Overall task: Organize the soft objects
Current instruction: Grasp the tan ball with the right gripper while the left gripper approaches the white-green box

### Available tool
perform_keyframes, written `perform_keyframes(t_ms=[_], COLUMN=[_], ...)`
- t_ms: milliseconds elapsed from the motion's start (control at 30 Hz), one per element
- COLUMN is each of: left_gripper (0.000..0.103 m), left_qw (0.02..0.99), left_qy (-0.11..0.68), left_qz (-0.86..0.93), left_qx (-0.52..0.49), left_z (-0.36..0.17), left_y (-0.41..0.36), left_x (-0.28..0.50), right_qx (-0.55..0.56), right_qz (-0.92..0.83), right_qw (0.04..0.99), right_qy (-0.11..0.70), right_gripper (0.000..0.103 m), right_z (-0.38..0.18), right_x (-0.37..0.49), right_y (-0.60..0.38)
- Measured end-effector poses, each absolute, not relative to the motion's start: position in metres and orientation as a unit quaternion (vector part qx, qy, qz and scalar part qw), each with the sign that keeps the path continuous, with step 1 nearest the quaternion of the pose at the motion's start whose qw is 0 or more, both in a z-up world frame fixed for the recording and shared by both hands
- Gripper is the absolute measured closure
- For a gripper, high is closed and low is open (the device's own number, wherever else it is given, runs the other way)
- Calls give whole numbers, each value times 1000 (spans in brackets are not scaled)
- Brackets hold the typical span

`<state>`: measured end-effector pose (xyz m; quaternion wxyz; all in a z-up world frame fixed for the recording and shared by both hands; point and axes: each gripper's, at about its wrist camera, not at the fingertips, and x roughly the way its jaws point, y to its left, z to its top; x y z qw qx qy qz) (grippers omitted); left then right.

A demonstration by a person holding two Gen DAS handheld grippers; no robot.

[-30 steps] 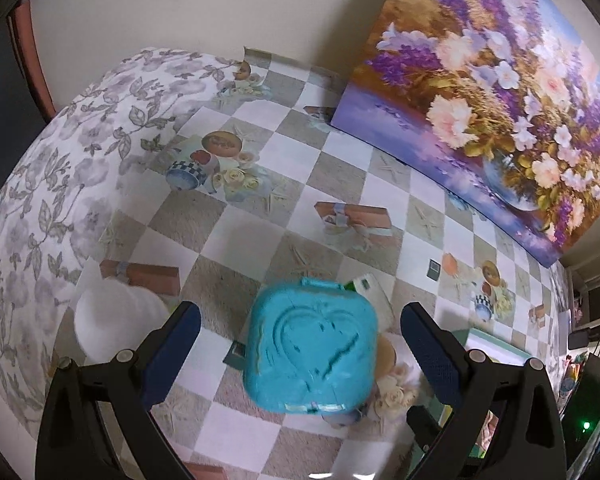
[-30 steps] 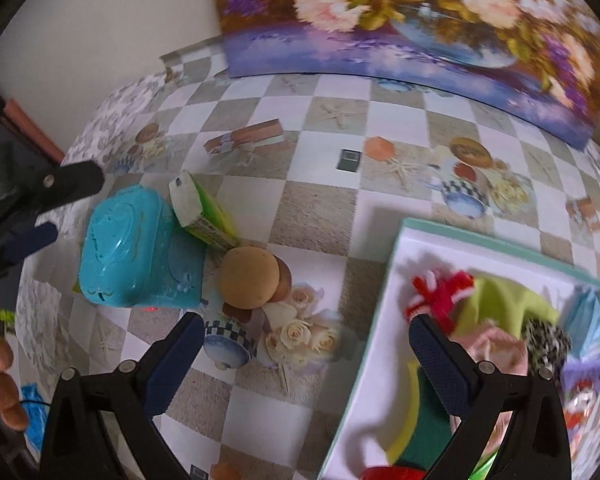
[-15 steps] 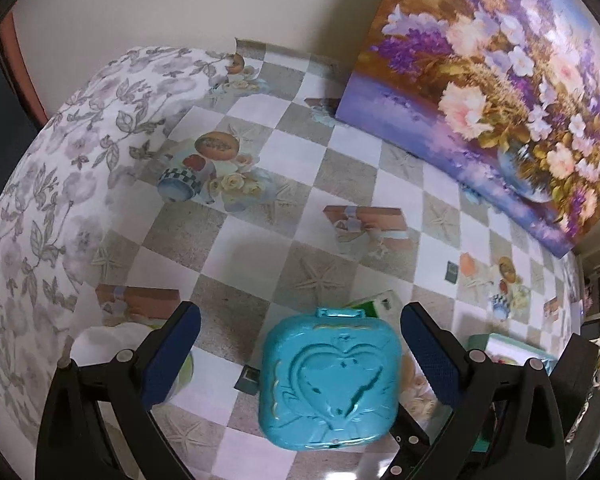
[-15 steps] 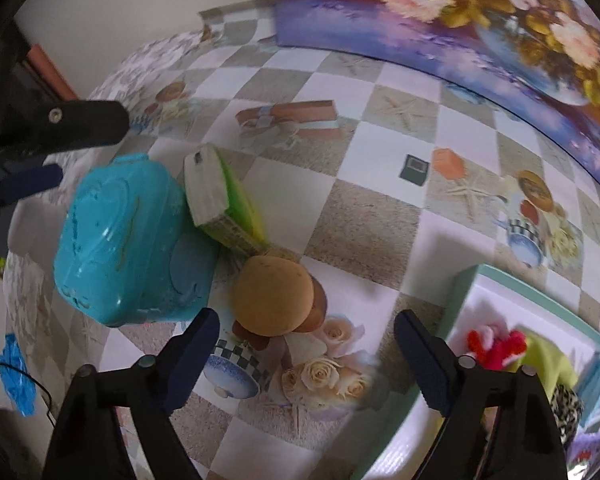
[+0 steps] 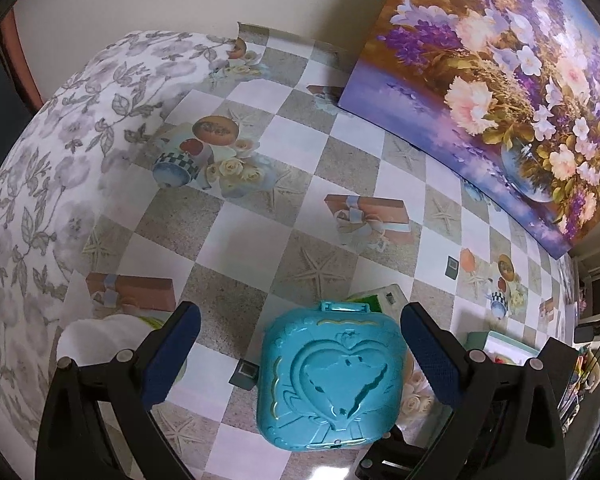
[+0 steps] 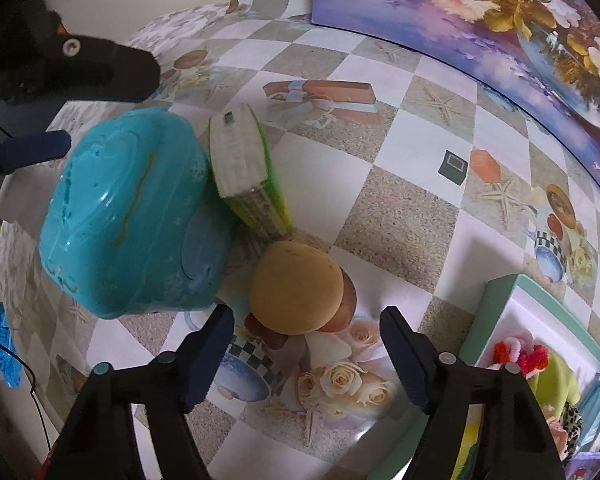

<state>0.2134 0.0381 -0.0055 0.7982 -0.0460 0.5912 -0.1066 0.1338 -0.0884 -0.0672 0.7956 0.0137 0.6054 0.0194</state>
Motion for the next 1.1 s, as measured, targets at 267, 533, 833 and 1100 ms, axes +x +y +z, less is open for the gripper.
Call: perform_keyframes(t_ms=[267, 533, 833, 1100], left_gripper=[3, 3, 3, 3], left_qw=[798, 800, 799, 798], left_qy=[593, 590, 590, 592], left_qz=[-96, -91, -94, -95], left_qx=[-51, -57, -63, -59], left_z=[-7, -8, -7, -8], left_y=[43, 45, 45, 38], left_x=[215, 216, 216, 215], right_qx=[15, 13, 23, 34], right_qz=[21, 20, 23, 20], right_qw=[796, 803, 804, 802], right_qy=[604, 595, 593, 596], right_gripper=[35, 51, 53, 53], right_z=[-73, -75, -73, -64], right_x=[135, 144, 144, 138], right_y=[-84, -77, -83, -94])
